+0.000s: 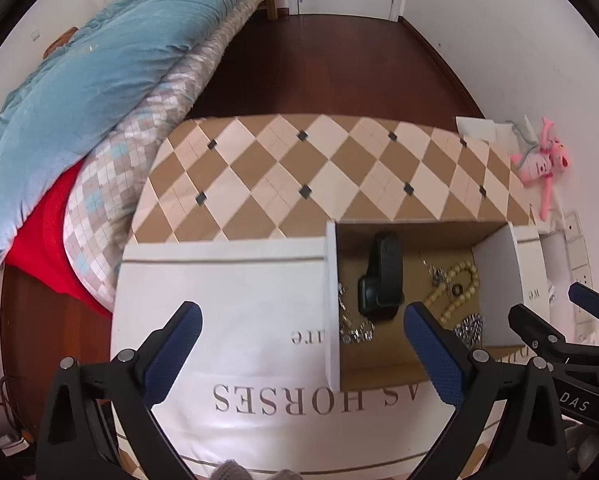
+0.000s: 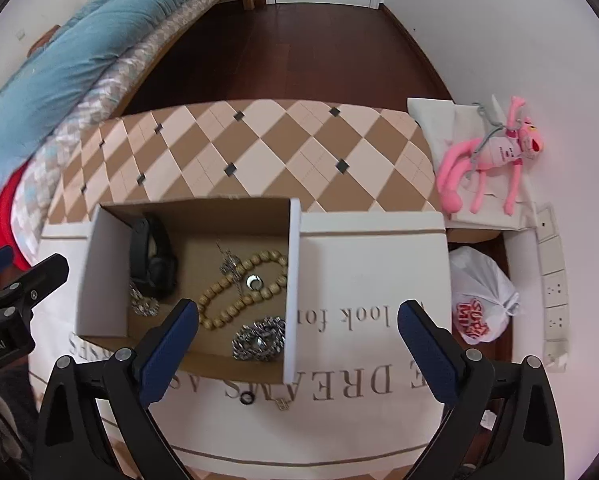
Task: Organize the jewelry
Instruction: 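Withdraw both tools from the box and back away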
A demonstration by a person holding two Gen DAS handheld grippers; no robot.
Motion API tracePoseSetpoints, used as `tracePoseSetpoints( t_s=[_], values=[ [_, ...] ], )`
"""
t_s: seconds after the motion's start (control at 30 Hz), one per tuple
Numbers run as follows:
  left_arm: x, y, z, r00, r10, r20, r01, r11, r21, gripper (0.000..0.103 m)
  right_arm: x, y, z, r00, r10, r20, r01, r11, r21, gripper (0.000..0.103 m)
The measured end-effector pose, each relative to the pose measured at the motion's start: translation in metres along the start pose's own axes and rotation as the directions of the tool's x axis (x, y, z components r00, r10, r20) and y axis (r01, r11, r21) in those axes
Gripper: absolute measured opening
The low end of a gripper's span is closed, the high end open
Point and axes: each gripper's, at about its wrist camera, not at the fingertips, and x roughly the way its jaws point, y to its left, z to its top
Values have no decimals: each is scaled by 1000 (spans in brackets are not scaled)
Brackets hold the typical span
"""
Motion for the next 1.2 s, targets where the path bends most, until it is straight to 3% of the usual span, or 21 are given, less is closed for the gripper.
tracePoseSetpoints(
  t_s=[0.23,0.53,1.2],
  values=[
    [-8,-3,-12,1000,12,20,-12,1000,0,103,-9,3,-9,1000,-8,18,8,1000,-3,101],
    [-43,-5,-36,995,34,99,-33,999,-13,103,-49,-1,-32,992,-40,118,39,999,11,101],
    [-157,-13,-73,960,-12,281,14,1000,-4,103,-174,-8,-78,940,-21,341,3,999,54,101]
  ],
)
